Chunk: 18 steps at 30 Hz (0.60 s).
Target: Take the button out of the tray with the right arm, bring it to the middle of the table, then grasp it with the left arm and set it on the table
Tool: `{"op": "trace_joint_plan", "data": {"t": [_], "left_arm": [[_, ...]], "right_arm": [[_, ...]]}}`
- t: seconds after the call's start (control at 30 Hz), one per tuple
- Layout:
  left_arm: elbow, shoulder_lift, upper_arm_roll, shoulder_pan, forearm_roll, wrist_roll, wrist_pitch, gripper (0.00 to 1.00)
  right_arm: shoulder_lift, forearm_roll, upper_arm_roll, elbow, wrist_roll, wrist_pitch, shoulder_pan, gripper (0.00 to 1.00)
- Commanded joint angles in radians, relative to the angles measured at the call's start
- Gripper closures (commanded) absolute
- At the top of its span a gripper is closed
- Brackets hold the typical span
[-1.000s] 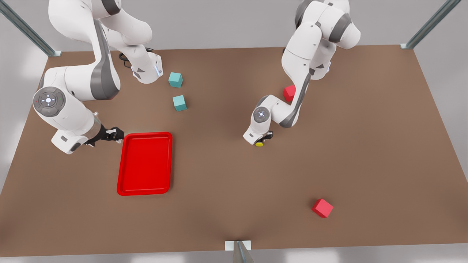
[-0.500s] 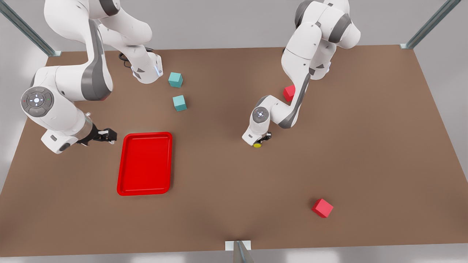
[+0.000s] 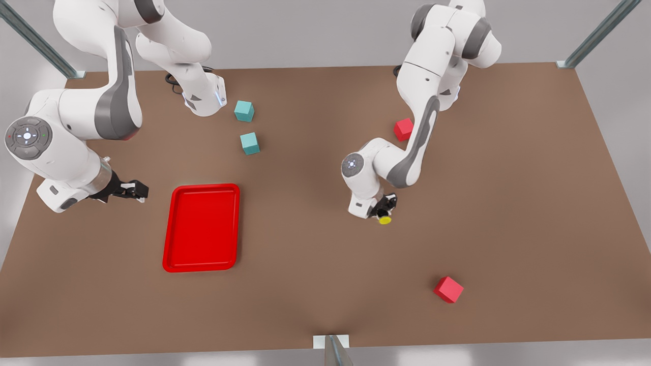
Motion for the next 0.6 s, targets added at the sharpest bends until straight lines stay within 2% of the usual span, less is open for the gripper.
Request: {"op": "trace_joint_plan", "data": {"t": [0.0,0.13,0.2,0.3,0.57], "left_arm": [[0.004,0.002,0.003,0.001,0.179,-1.359,-0.235,0.58],[0.002,0.045,0.001,-0.009,0.487,-1.95,-0.363,0.58],[-0.011,0.074,0.001,-0.051,0.581,-2.007,-0.462,0.58],[-0.021,0.143,0.001,-0.071,0.613,-2.077,-0.547,0.58],[-0.025,0.252,0.001,-0.062,0.681,-2.146,-0.417,0.58]], "right_arm": [[-0.001,0.003,0.001,0.001,0.009,0.0,-0.002,0.0],[-0.001,0.0,-0.001,0.001,0.009,-0.002,-0.005,0.0],[-0.001,-0.002,-0.001,-0.001,0.011,-0.002,-0.012,0.0],[-0.001,0.0,-0.001,0.001,0.011,-0.009,-0.012,0.0],[-0.001,0.0,0.008,-0.004,0.017,-0.011,0.01,0.0]]}}
